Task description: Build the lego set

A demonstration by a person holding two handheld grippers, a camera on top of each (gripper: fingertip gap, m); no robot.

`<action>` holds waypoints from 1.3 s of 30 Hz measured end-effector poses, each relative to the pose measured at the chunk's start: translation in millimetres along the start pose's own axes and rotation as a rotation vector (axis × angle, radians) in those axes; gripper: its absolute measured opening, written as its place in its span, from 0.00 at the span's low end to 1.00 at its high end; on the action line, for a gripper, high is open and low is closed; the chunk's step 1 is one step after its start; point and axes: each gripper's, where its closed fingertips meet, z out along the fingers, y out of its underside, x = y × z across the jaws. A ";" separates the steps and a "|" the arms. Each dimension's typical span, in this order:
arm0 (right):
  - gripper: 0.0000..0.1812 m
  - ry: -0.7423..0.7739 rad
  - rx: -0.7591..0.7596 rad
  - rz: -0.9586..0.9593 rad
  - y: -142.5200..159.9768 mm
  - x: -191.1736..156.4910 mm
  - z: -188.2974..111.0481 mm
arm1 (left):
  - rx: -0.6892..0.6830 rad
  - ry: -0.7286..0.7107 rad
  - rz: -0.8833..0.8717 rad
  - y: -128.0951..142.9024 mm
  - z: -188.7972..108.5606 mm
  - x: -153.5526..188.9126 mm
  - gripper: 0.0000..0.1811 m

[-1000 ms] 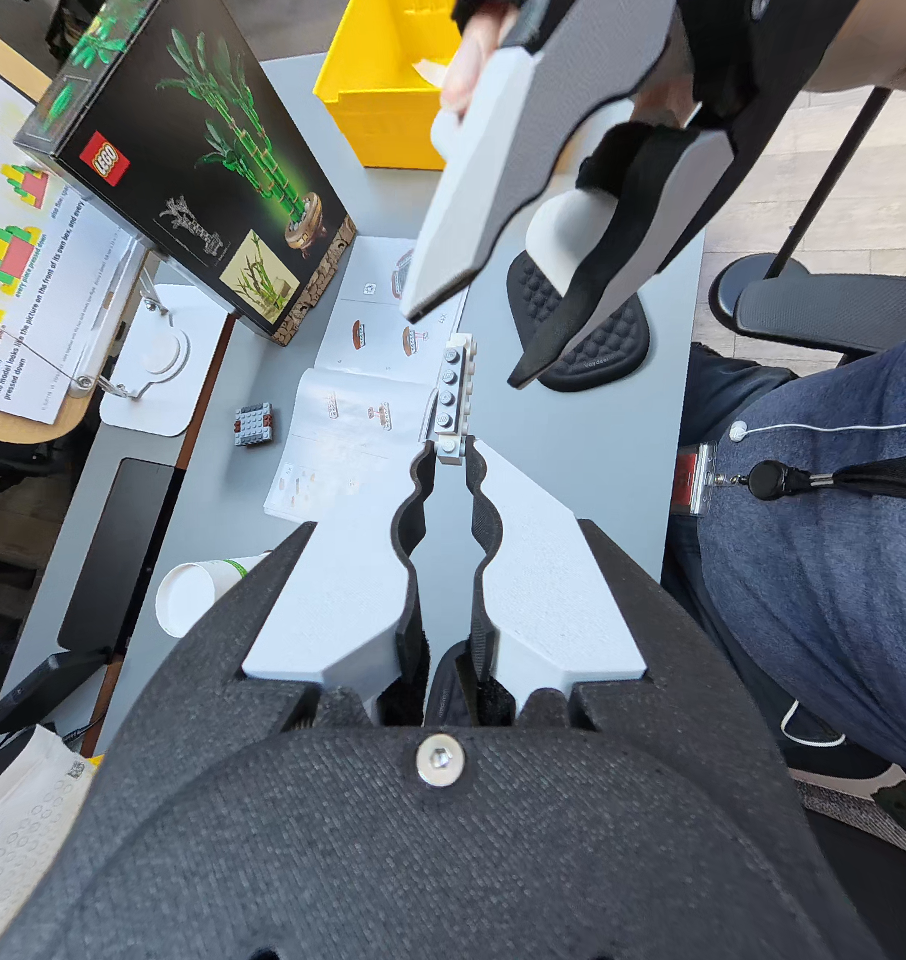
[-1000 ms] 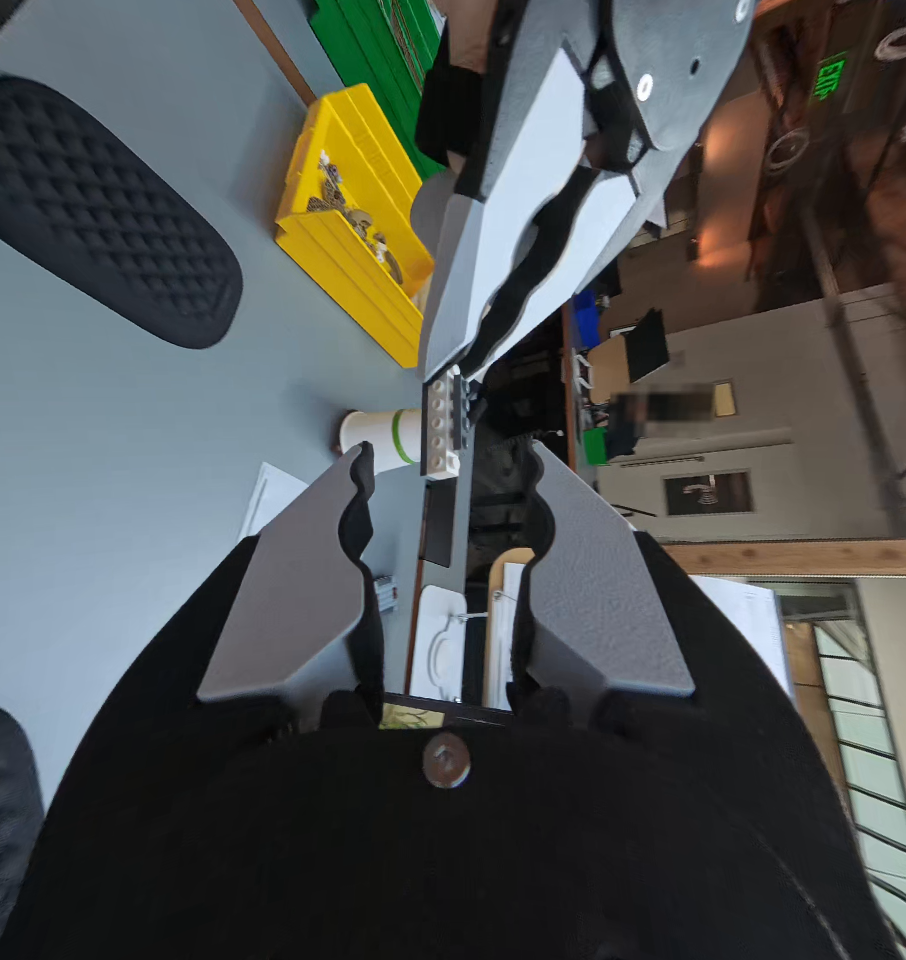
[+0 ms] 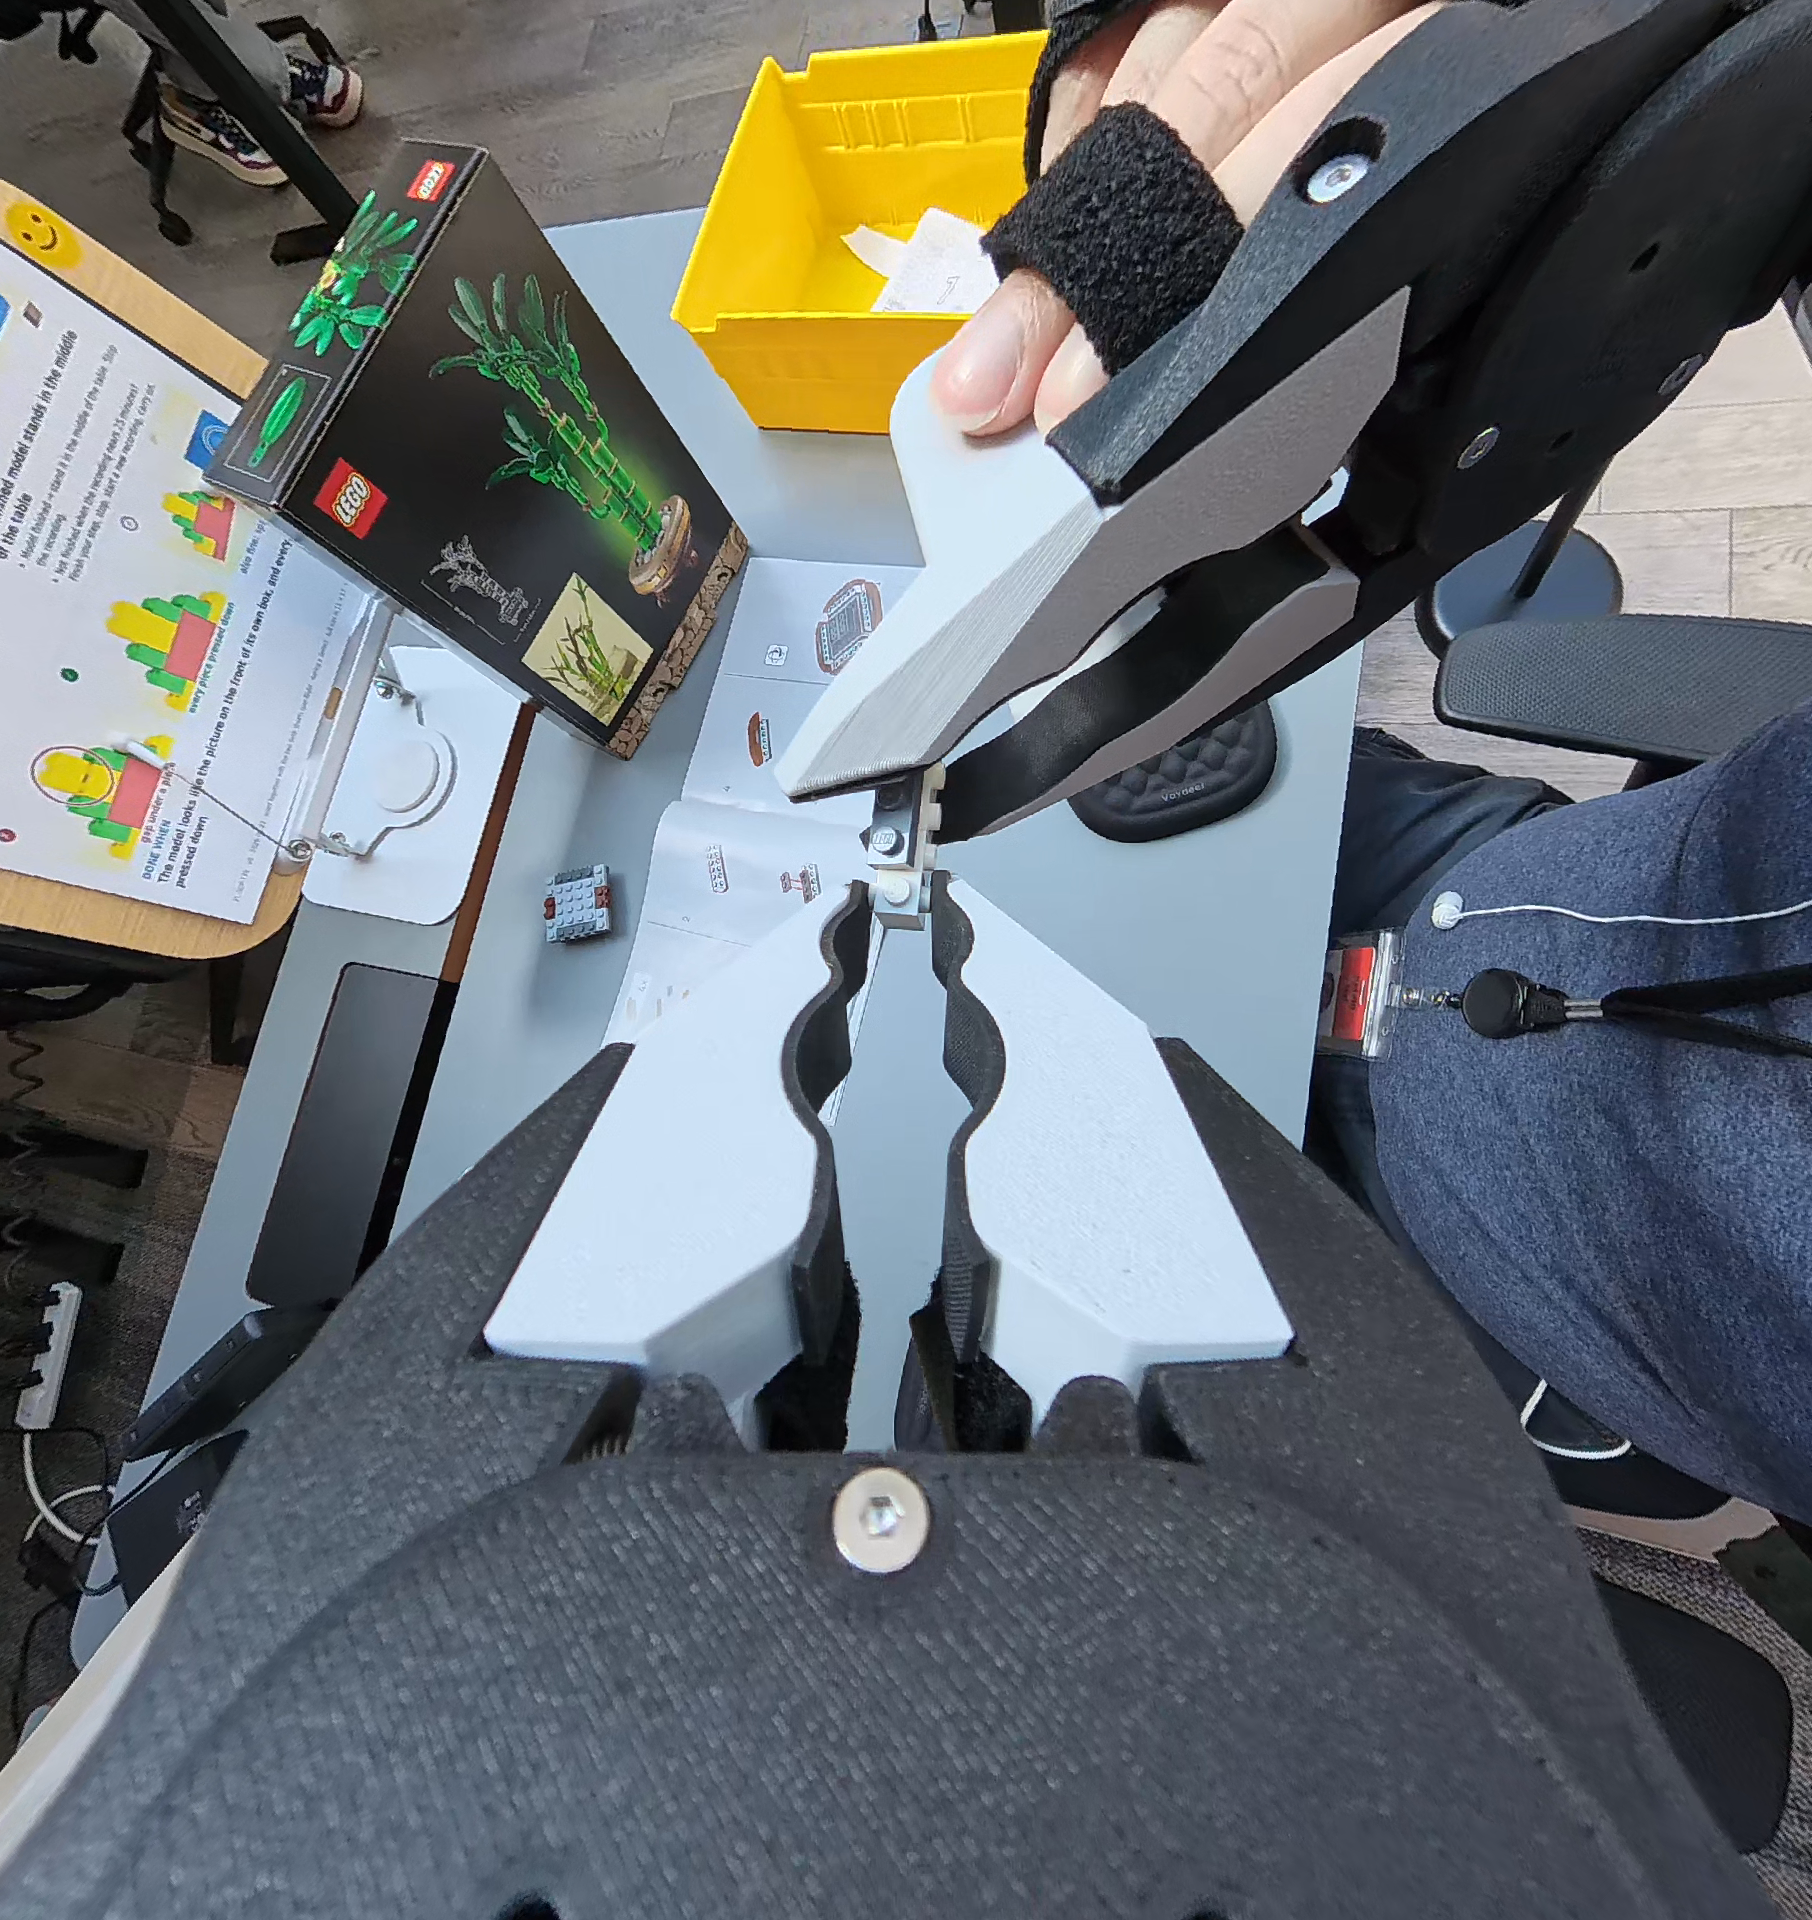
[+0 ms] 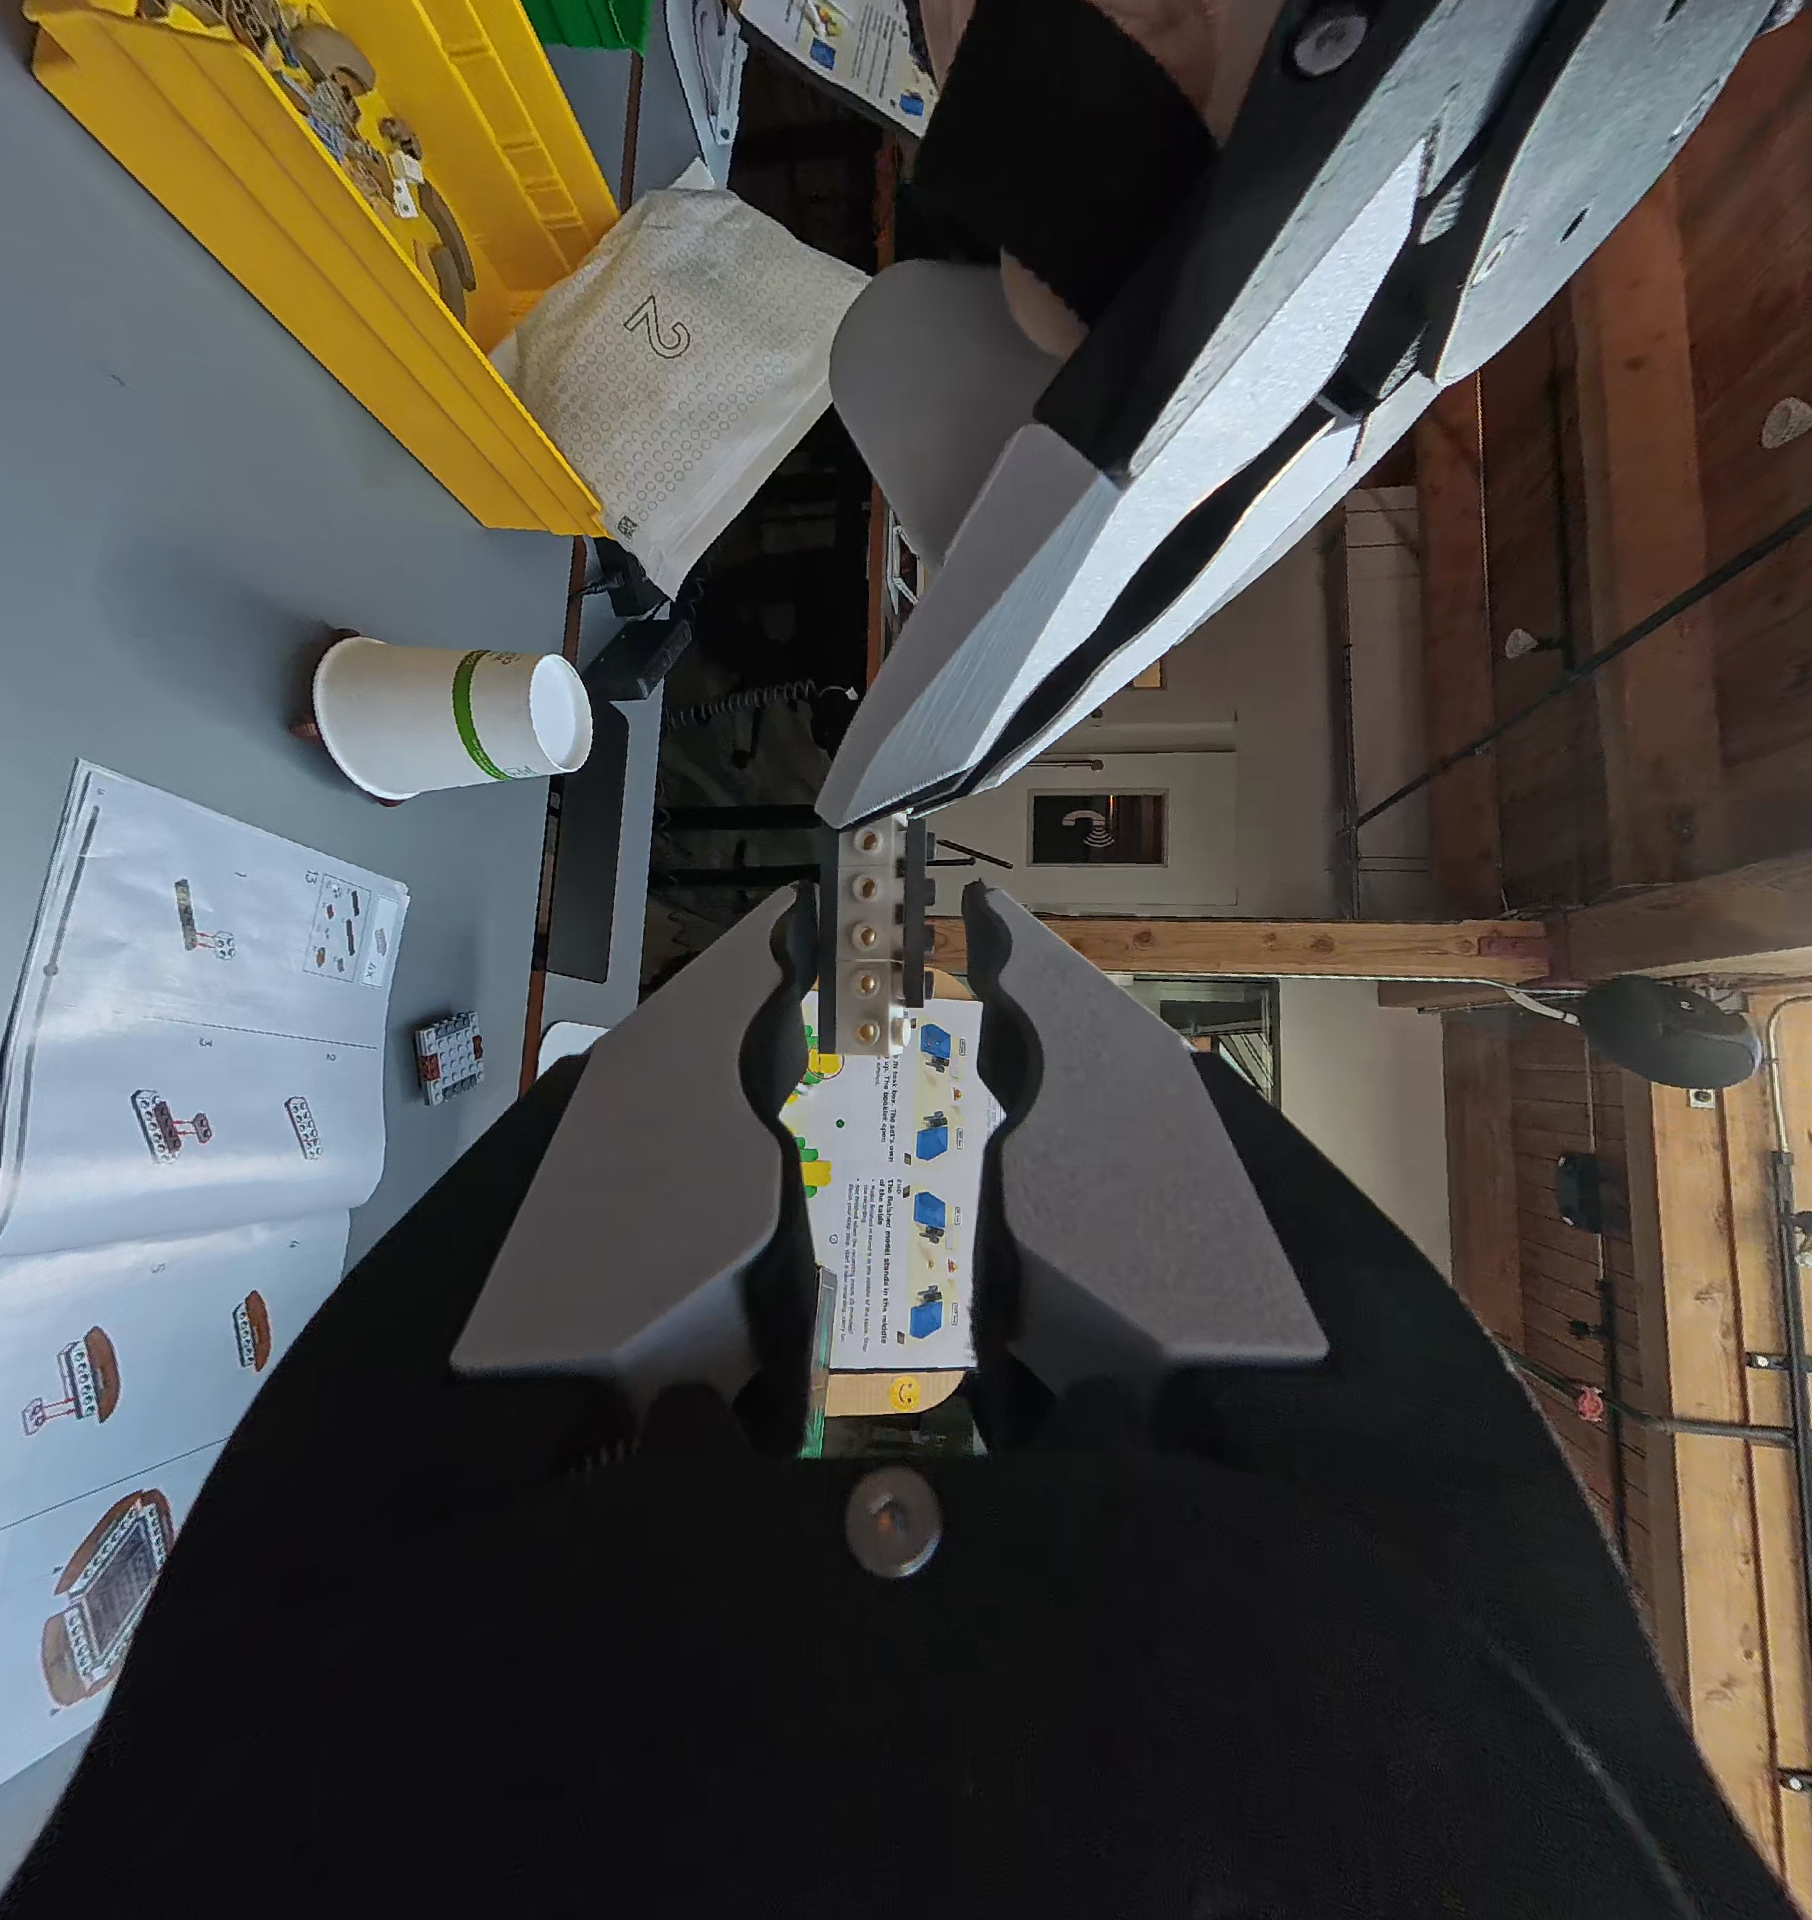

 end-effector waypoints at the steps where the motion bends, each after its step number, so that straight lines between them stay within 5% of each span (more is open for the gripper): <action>1: 0.14 -0.002 0.004 0.000 -0.6 -0.8 0.1 | 0.000 0.001 0.000 -0.1 -0.1 0.1 0.05; 30: 0.10 0.055 0.005 0.022 -0.3 1.3 3.6 | 0.039 0.037 -0.067 -1.3 -0.2 -2.7 0.05; 34: 0.10 -0.016 0.019 0.119 2.0 0.8 1.6 | 0.096 -0.173 0.198 -3.3 -3.5 -10.7 0.26; 39: 0.10 -0.148 0.058 0.244 -1.4 -3.5 -1.6 | 0.160 -0.462 0.668 -15.8 -7.1 3.9 0.14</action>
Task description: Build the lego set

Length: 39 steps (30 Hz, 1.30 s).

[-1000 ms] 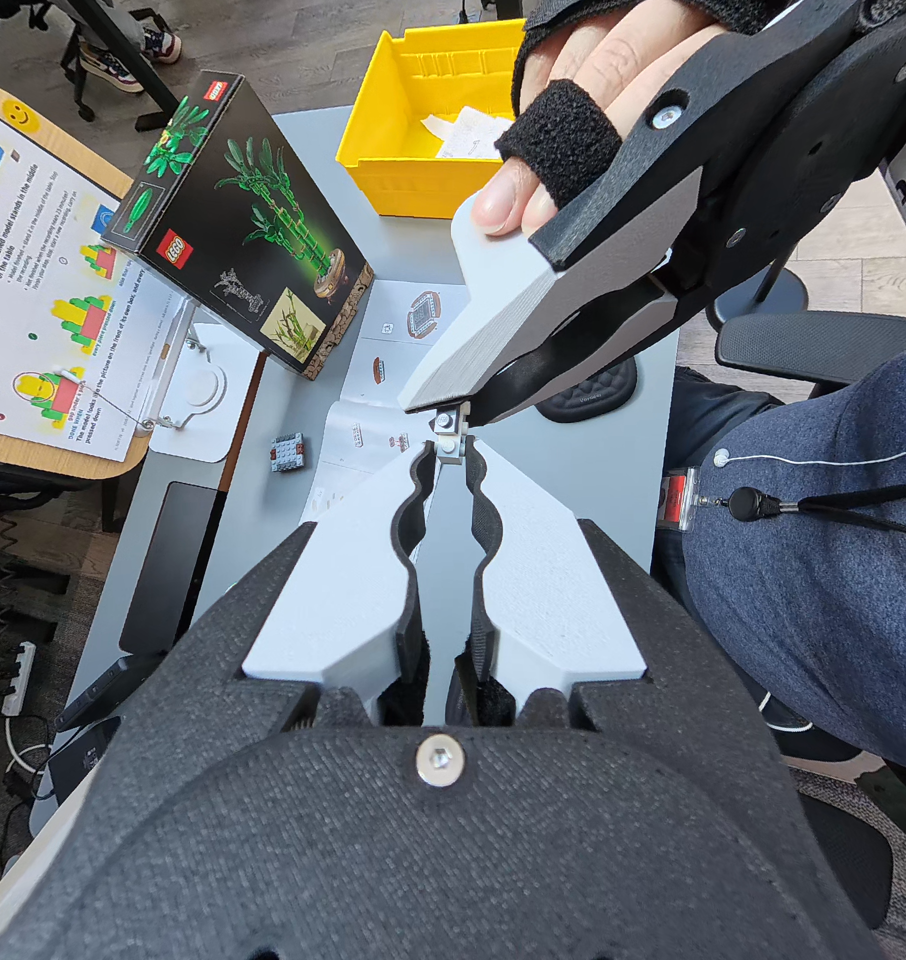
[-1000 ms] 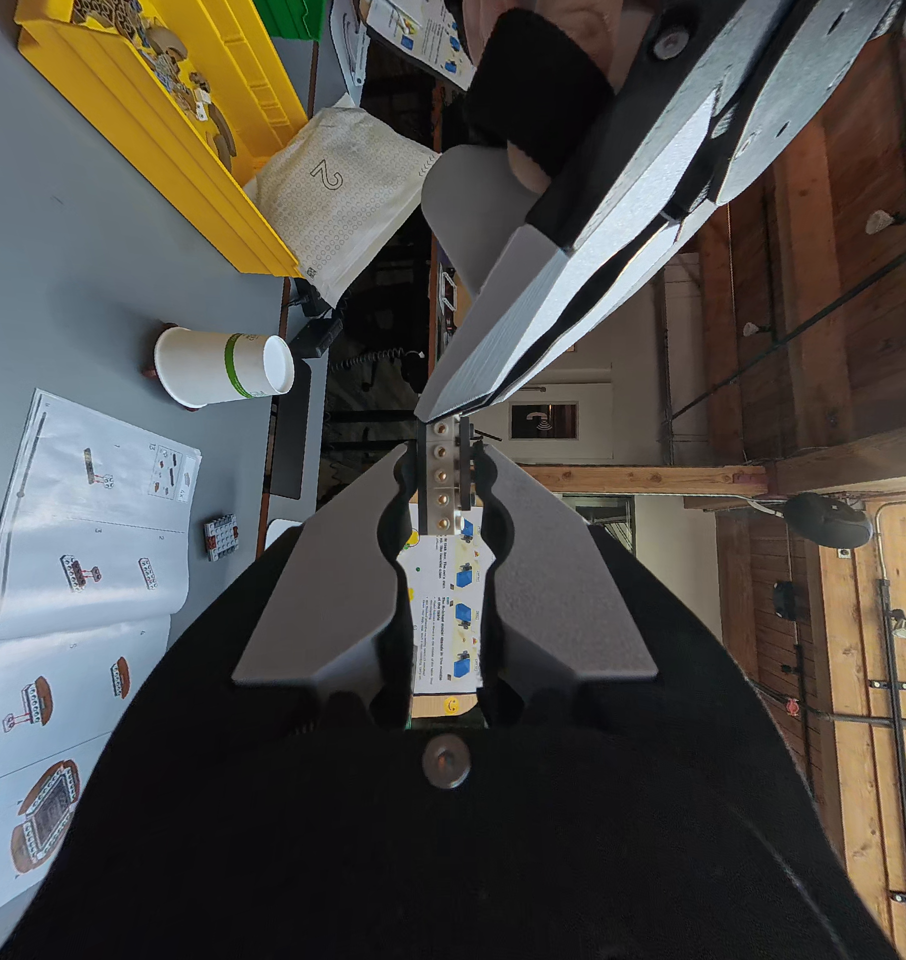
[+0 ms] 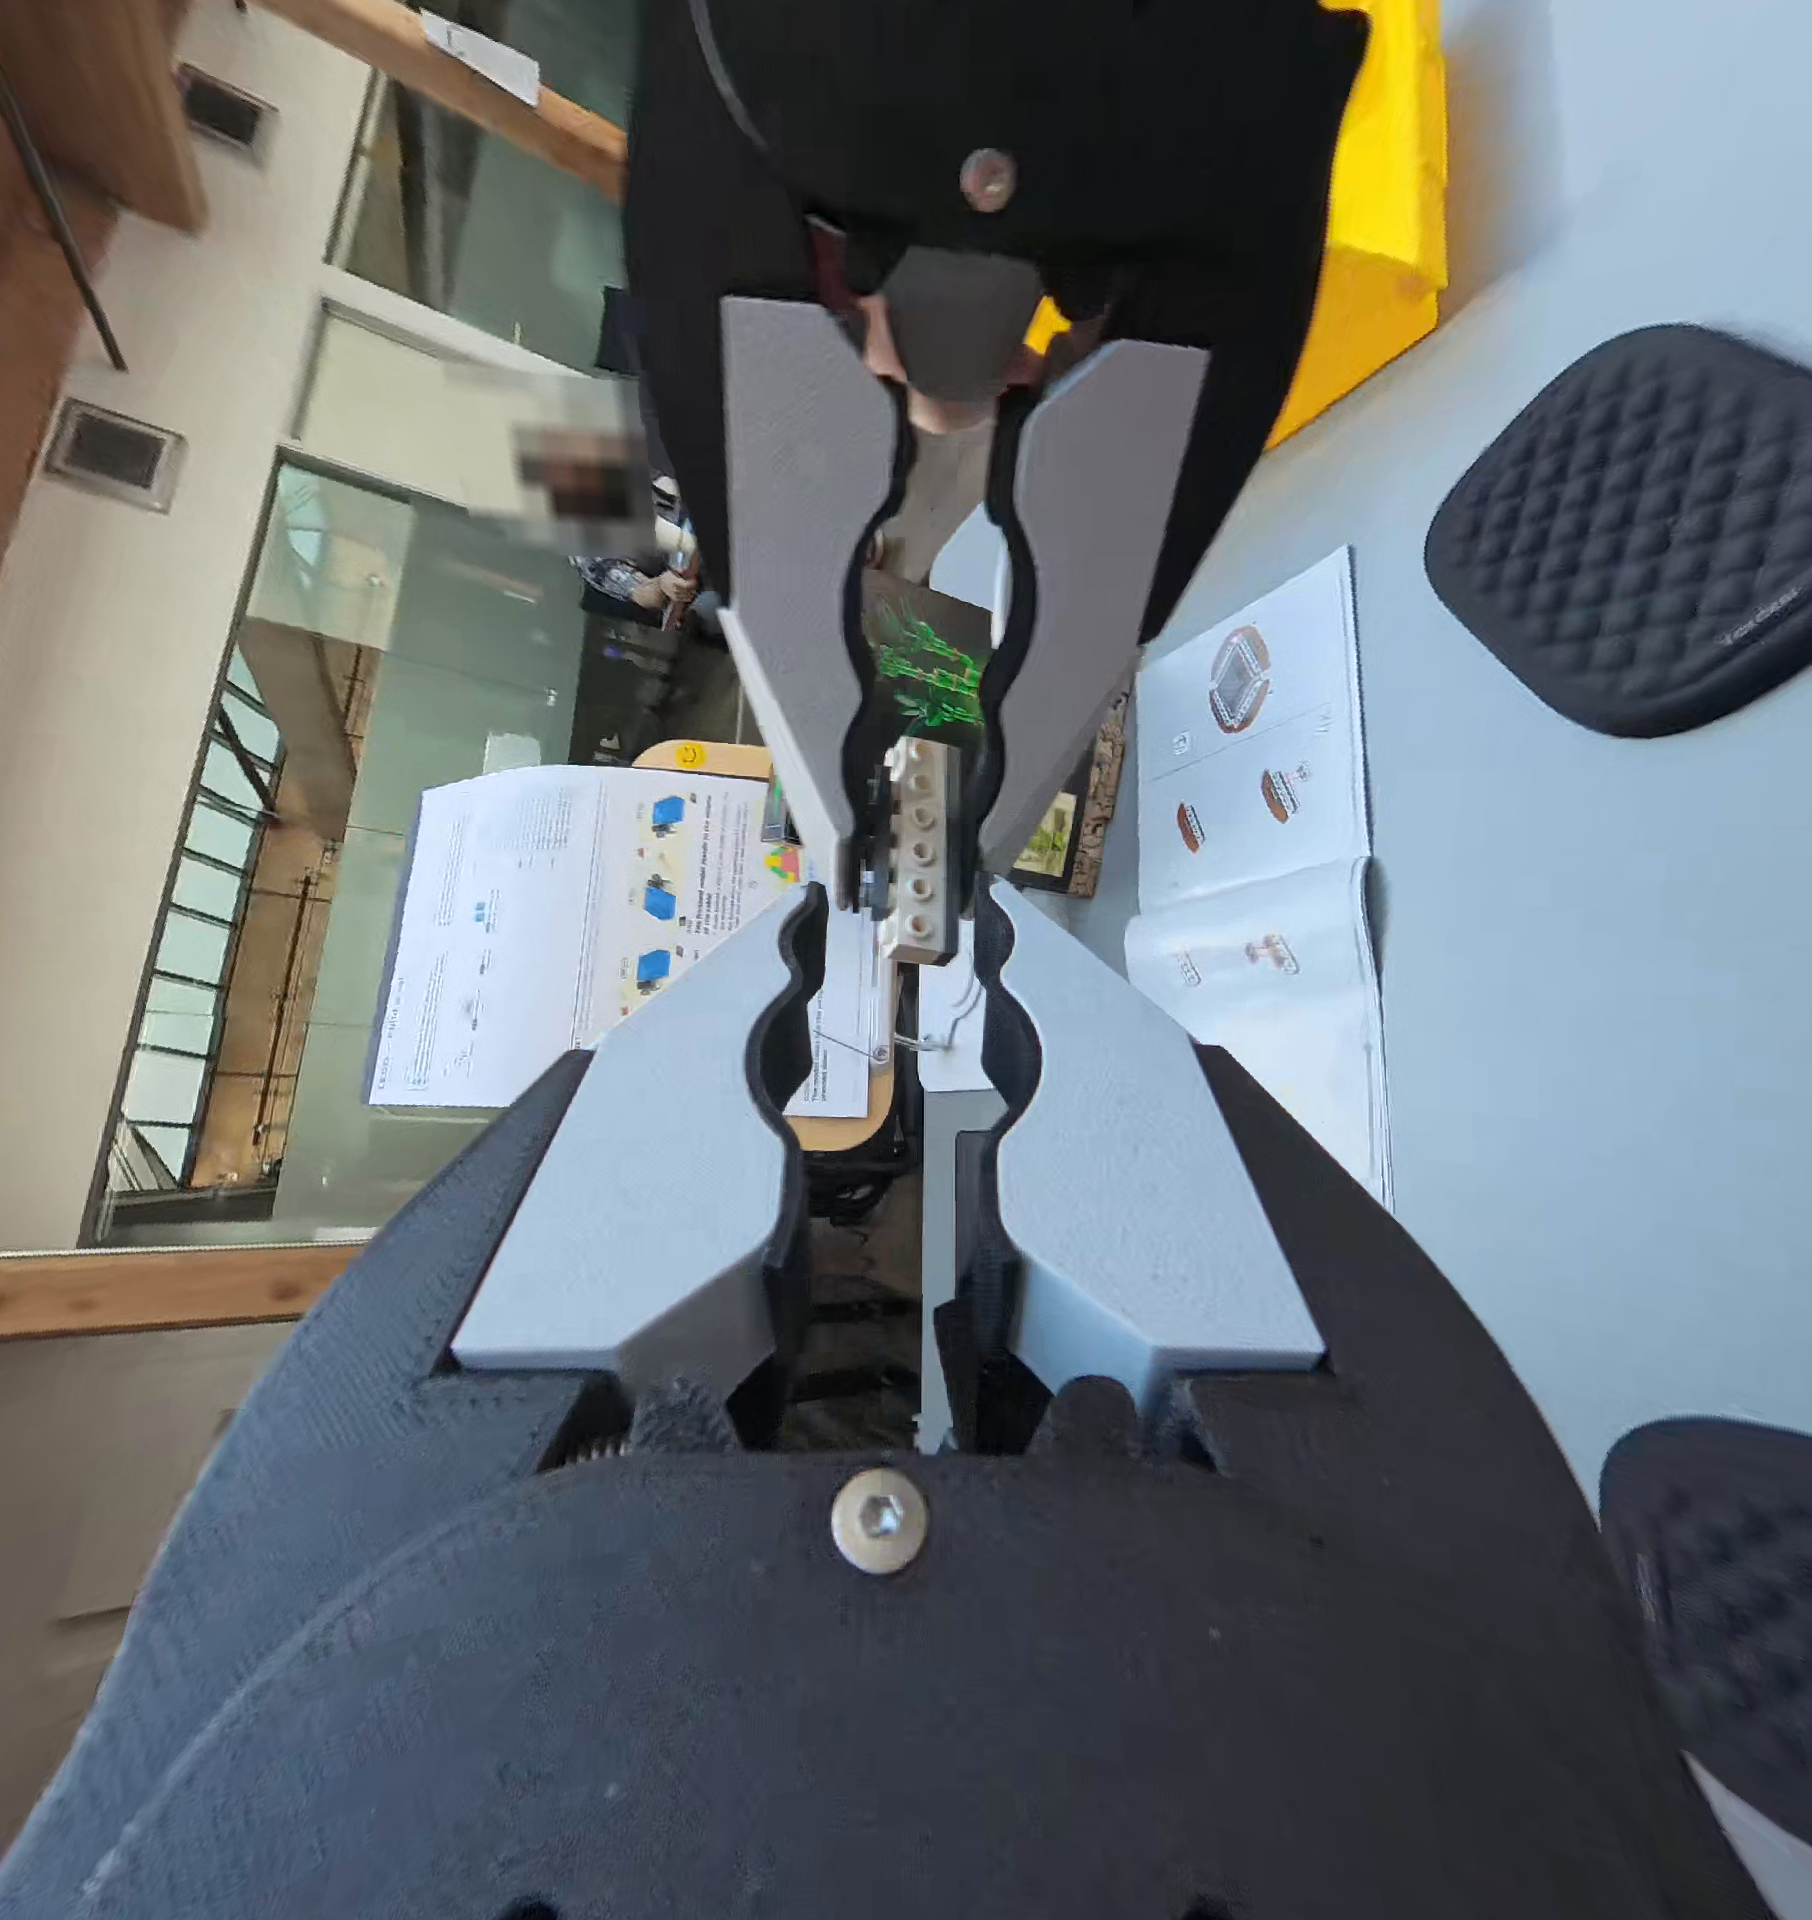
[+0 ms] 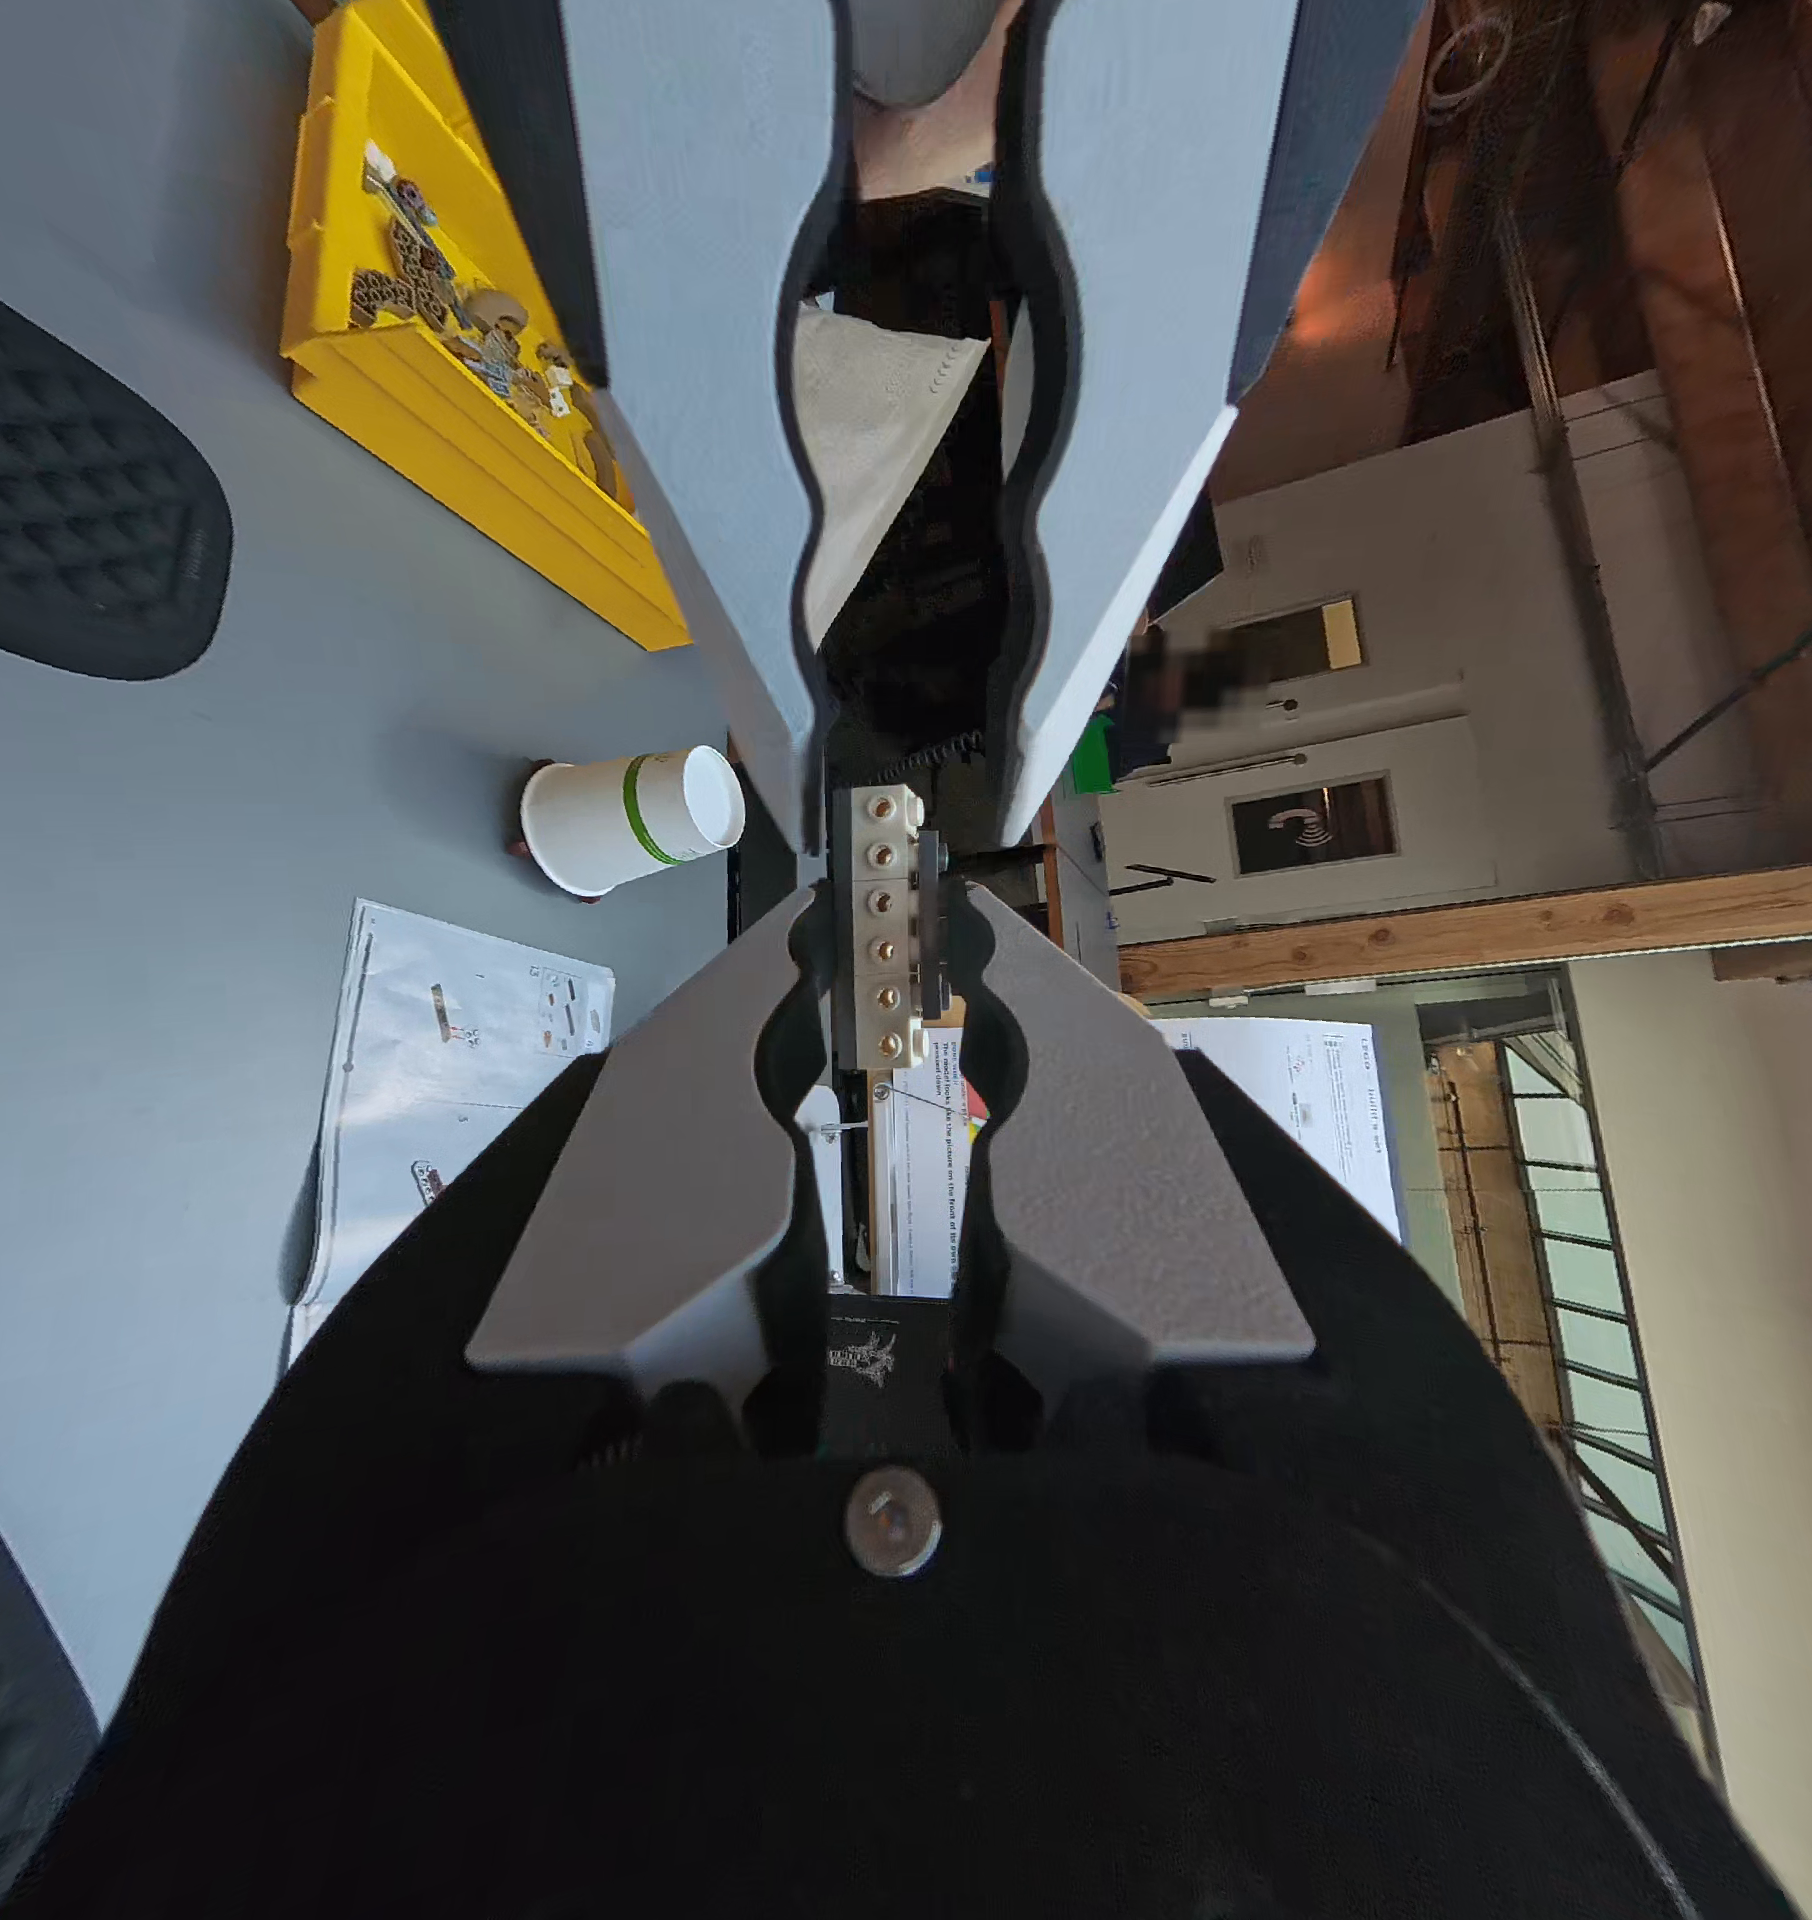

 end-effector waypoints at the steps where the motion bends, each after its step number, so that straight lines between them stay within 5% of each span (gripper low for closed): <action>1: 0.10 -0.015 0.004 0.008 -1.0 -0.5 -0.3 | -0.019 0.011 0.033 0.5 1.5 4.6 0.17; 15: 0.11 -0.159 0.003 0.081 -7.6 -10.9 -3.4 | -0.094 -0.062 0.248 5.5 3.8 10.7 0.10; 29: 0.11 -0.316 0.055 0.174 -14.6 -26.9 -6.0 | -0.077 0.027 0.138 5.4 -2.4 24.2 0.10; 39: 0.13 -0.251 0.043 0.148 -12.2 -24.8 -1.8 | -0.073 0.030 0.071 9.6 -1.4 23.8 0.09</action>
